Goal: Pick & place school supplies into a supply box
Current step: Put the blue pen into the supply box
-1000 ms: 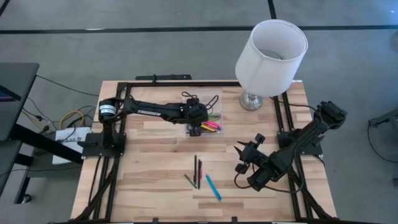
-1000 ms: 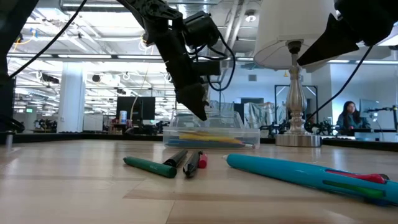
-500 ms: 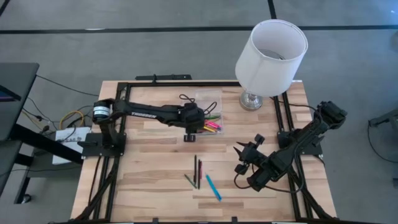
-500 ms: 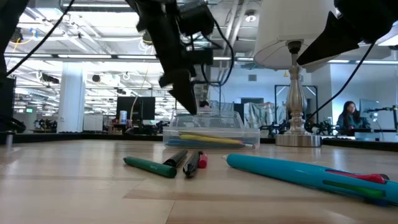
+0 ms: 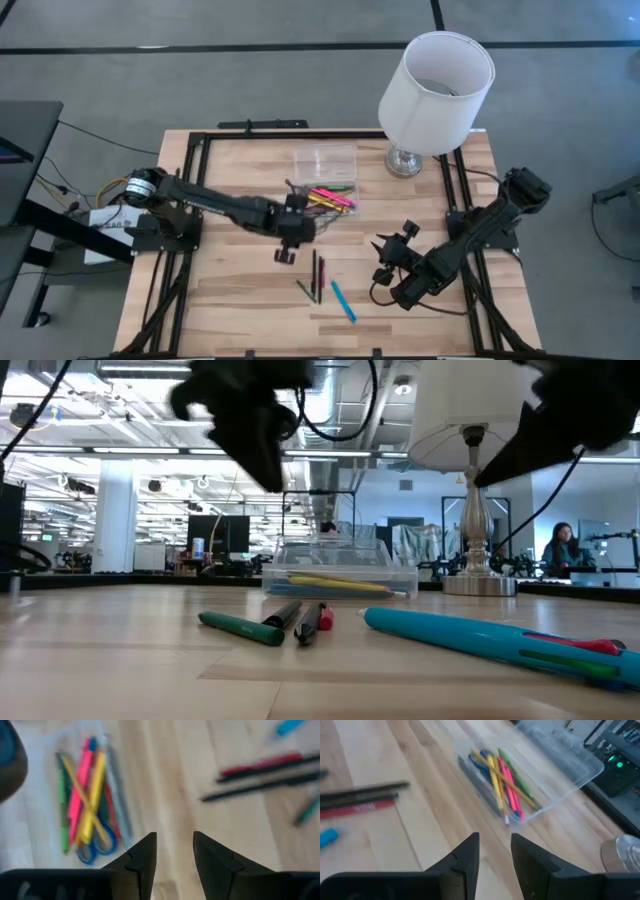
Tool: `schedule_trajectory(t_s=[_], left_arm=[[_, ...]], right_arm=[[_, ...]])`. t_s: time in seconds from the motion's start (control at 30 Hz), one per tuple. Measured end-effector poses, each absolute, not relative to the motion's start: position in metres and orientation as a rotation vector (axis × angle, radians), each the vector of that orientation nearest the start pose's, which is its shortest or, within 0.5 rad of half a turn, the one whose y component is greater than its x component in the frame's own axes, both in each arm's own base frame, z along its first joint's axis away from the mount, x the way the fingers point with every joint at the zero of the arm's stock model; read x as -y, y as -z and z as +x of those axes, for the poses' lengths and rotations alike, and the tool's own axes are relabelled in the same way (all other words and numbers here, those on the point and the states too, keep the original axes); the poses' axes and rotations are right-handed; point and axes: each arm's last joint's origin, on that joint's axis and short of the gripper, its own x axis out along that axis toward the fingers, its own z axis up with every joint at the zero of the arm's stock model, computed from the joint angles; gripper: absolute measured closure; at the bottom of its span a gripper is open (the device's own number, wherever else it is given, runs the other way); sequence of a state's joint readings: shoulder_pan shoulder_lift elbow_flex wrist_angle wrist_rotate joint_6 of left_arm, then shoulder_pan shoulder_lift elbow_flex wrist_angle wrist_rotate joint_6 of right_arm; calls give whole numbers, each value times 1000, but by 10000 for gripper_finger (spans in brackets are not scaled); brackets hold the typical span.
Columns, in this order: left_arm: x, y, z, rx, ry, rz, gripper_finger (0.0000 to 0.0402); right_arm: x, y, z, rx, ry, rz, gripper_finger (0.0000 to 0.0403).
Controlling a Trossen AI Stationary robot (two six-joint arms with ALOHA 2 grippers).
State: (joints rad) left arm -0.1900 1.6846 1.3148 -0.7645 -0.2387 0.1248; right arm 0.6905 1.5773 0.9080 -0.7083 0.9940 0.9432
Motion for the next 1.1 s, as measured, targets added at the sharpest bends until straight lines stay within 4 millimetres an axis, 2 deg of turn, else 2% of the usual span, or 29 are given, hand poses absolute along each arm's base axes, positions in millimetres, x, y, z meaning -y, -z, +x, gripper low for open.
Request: schedule_trajectory(t_s=[0.17, 0.3, 0.47, 0.67, 0.87, 1.0, 1.1], left_arm=[[89, -232, 310, -1144, 37, 418, 278], [105, -226, 280, -1068, -7, 415, 278], [119, -217, 233, -865, -22, 373, 278], [123, -198, 187, -551, -61, 320, 278], [118, -180, 168, -392, -32, 296, 278], [117, -170, 161, -389, -7, 297, 278], [119, -169, 159, -389, 11, 304, 278]], right_arm=[[-146, -169, 229, -742, 628, -158, 294], [-140, -166, 235, -764, 643, -145, 294], [-139, -170, 247, -711, 614, -105, 294], [-146, -176, 265, -648, 495, -13, 294], [-154, -181, 273, -614, 395, 112, 294], [-164, -183, 275, -593, 311, 190, 294], [-175, -178, 275, -595, 253, 217, 294]])
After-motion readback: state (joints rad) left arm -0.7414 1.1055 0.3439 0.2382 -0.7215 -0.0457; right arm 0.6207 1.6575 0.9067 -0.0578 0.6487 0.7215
